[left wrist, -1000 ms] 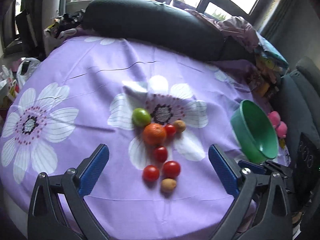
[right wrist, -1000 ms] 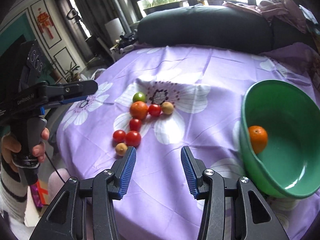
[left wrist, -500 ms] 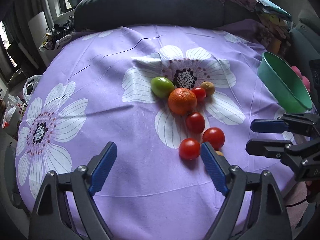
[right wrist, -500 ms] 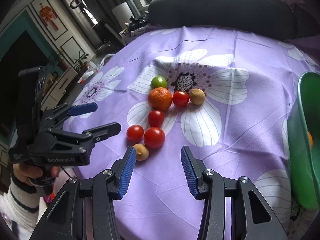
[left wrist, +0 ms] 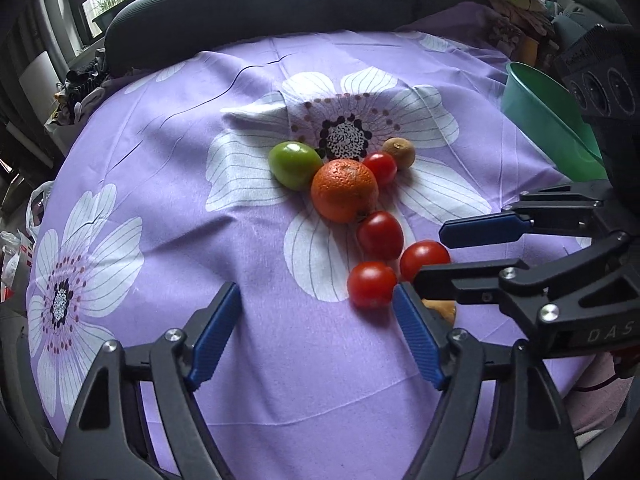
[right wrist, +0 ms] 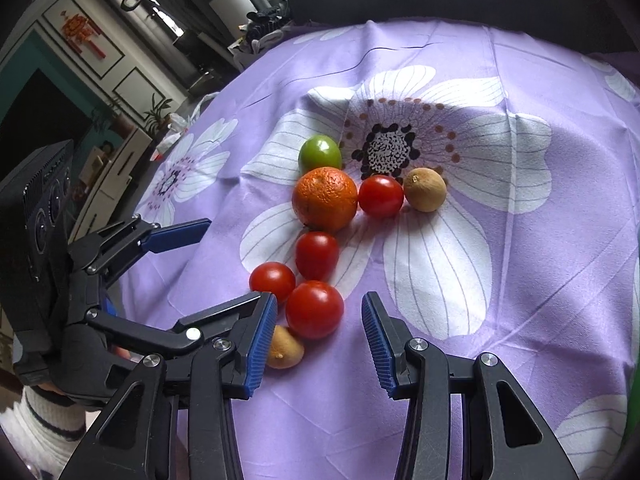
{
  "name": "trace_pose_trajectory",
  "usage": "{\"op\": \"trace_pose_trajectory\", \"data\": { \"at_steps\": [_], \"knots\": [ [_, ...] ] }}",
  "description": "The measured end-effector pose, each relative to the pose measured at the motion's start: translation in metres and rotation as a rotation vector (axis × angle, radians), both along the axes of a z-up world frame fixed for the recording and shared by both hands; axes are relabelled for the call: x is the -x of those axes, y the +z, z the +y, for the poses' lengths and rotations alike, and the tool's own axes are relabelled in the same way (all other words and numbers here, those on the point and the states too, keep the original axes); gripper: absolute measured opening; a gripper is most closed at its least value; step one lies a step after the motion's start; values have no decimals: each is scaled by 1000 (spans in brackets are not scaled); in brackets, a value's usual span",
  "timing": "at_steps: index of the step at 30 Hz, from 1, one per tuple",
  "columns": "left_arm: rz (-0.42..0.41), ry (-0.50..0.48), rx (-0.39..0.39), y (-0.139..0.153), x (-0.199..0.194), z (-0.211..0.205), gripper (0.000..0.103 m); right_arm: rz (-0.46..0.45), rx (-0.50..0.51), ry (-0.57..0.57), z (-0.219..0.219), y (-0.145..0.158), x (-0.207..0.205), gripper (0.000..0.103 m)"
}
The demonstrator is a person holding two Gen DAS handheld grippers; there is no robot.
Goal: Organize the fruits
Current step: 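Grasp a red cherry tomato with the right gripper, then carry the cherry tomato into the green bowl and release it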
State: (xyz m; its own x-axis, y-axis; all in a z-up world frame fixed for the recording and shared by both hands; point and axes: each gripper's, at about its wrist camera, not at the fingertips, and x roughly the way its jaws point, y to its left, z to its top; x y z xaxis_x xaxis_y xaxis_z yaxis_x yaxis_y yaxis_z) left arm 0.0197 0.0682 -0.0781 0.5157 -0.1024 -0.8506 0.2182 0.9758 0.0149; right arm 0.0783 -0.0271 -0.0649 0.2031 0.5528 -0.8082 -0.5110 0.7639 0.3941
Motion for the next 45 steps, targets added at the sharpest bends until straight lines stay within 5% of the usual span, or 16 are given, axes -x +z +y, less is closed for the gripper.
{"op": "trace_pose_trajectory", "data": {
  "at_steps": [7, 15, 23, 28, 31, 34, 45],
  "knots": [
    [-72, -21, -36, 7, 7, 0, 67, -22, 43, 22, 4, -3, 0, 47],
    [-137, -118, 74, 24, 9, -3, 66, -43, 54, 23, 2, -5, 0, 47],
    [13, -116, 139, -3, -8, -3, 56, -57, 71, 41, 1, -8, 0, 41],
    [24, -96, 136, -7, -13, -3, 48, -64, 77, 44, 3, -8, -3, 41],
    [52, -94, 119, -12, -14, -6, 28, -79, 93, 55, 7, -8, -3, 41],
    [44, -93, 106, -12, -10, -8, 27, -82, 90, 60, 8, -9, -3, 34],
    [13, -76, 119, 7, -2, -23, 27, -88, 21, 19, -10, 3, 4, 34]
  ]
}}
